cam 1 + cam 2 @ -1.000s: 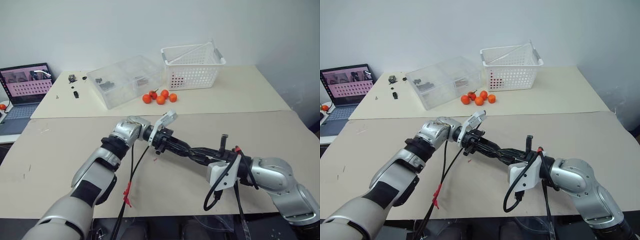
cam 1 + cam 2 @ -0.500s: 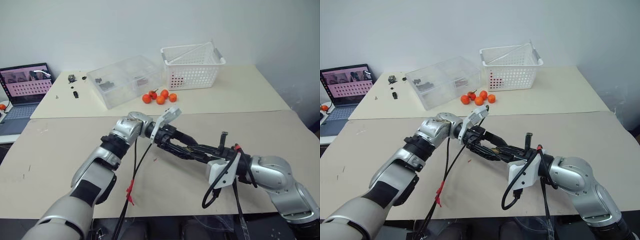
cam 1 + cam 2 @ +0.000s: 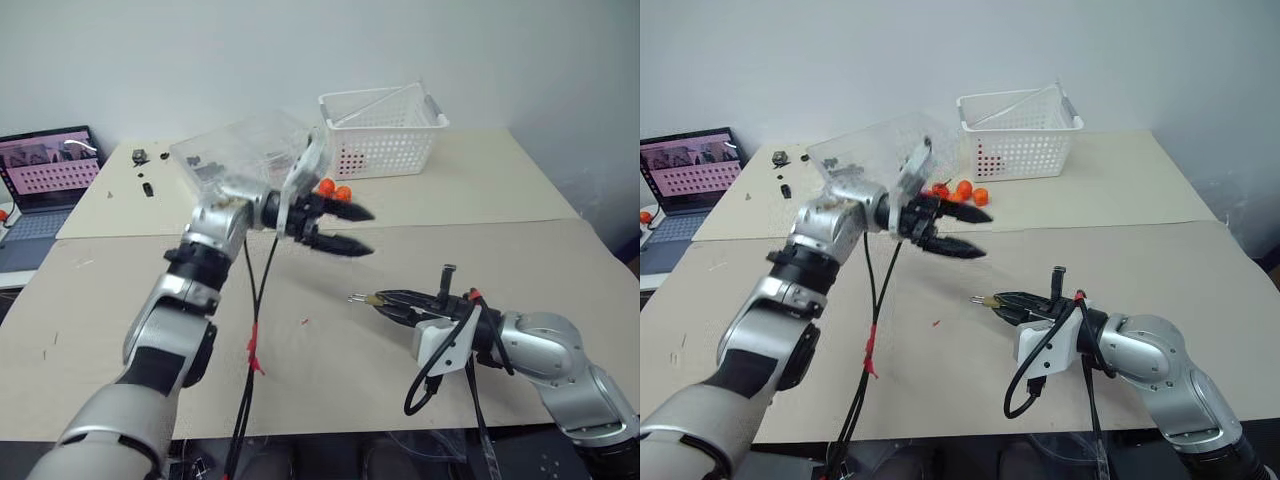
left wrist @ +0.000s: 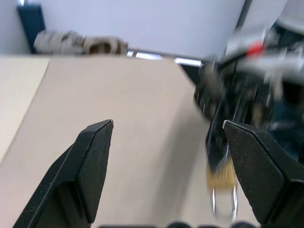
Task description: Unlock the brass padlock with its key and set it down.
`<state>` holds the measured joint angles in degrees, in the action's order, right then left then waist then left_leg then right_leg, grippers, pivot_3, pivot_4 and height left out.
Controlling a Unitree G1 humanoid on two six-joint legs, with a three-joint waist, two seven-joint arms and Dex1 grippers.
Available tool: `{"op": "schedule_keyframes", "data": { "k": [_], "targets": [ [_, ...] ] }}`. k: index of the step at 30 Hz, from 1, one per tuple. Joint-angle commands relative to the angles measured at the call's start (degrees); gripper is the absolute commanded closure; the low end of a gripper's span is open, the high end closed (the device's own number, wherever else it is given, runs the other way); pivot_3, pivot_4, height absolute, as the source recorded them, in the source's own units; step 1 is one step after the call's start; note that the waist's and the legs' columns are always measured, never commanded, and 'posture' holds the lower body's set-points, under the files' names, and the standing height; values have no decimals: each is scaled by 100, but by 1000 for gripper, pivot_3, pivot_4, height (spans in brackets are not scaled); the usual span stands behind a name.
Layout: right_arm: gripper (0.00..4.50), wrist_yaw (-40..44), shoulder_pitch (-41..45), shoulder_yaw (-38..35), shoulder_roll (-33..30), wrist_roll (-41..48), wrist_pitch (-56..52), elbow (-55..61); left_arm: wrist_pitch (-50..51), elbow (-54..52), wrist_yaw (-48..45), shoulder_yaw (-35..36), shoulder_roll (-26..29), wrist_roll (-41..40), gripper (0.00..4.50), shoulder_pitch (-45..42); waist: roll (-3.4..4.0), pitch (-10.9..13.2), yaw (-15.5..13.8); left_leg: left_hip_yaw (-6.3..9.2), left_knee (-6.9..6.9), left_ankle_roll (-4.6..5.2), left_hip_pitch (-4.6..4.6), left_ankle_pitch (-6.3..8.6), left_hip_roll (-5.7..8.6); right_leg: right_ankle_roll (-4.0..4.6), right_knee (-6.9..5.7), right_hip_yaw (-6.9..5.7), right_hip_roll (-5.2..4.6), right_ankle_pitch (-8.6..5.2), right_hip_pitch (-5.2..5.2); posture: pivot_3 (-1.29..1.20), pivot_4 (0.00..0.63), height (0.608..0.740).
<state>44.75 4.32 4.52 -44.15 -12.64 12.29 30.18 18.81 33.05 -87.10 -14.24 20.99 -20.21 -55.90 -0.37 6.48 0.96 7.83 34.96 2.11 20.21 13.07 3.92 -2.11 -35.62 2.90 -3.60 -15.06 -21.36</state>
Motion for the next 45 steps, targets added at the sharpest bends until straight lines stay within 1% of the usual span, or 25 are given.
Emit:
{"op": "schedule_keyframes", "data": {
  "k": [1, 2, 5, 8, 9, 11, 25, 34, 45],
  "targets": [
    [4408, -120, 39, -165, 22, 119, 68, 135, 97, -847, -122, -27, 144, -19, 1075, 345, -9, 6, -20, 0, 3, 0, 1, 0, 1, 0, -10, 4, -2, 0, -2, 0, 150, 740],
    [4408, -120, 40, -170, 21, 126, 70, 122, 263, -1010, -132, -17, 177, -85, 1232, 469, -9, 6, -32, -1, 4, 0, 3, 0, 3, 0, -10, 6, -4, 0, -3, 0, 150, 740],
    [4408, -123, 81, -157, 24, 127, 70, 83, 597, -1334, -79, 37, 203, -205, 2504, 705, -9, 6, -45, -3, 8, -3, 0, -2, 15, 0, -13, 5, -23, 0, 1, 0, 150, 740],
    [4408, -125, 132, -138, 31, 118, 73, 43, 775, -1489, -14, 96, 171, -269, 3403, 787, -9, 7, -29, -5, 9, -5, -3, -3, 22, -1, -13, 5, -32, 0, 5, 0, 150, 740],
    [4408, -125, 135, -142, 28, 118, 80, 39, 828, -1512, 8, 114, 156, -294, 3807, 787, -9, 7, -27, -6, 9, -5, -3, -3, 22, -1, -13, 5, -33, 0, 6, 0, 150, 740],
    [4408, -125, 137, -153, 22, 121, 93, 35, 911, -1510, 52, 151, 126, -341, 4472, 746, -9, 7, -25, -6, 8, -5, -4, -3, 20, -1, -13, 5, -30, -1, 5, 0, 150, 740],
    [4408, -119, 113, -206, 2, 117, 37, 108, 951, -1577, -70, -72, 37, -292, 4472, 853, -10, 7, -14, -7, 3, -6, -3, -4, 18, -1, -11, 5, -29, -1, 4, 0, 150, 740],
    [4408, -86, 178, -245, 7, 155, -72, 203, 672, -1455, -145, -216, 87, -80, 4472, 1020, -10, 7, -13, -7, 3, -6, -4, -4, 17, -1, -10, 5, -28, 0, 3, 0, 150, 740],
    [4408, -44, 267, -240, 20, 245, -231, 348, 425, -1147, -35, -158, 5, 48, 4472, 1007, -10, 7, -16, -7, 1, -6, -3, -3, 18, -1, -8, 5, -30, -1, 3, 0, 150, 740]
  ]
}}
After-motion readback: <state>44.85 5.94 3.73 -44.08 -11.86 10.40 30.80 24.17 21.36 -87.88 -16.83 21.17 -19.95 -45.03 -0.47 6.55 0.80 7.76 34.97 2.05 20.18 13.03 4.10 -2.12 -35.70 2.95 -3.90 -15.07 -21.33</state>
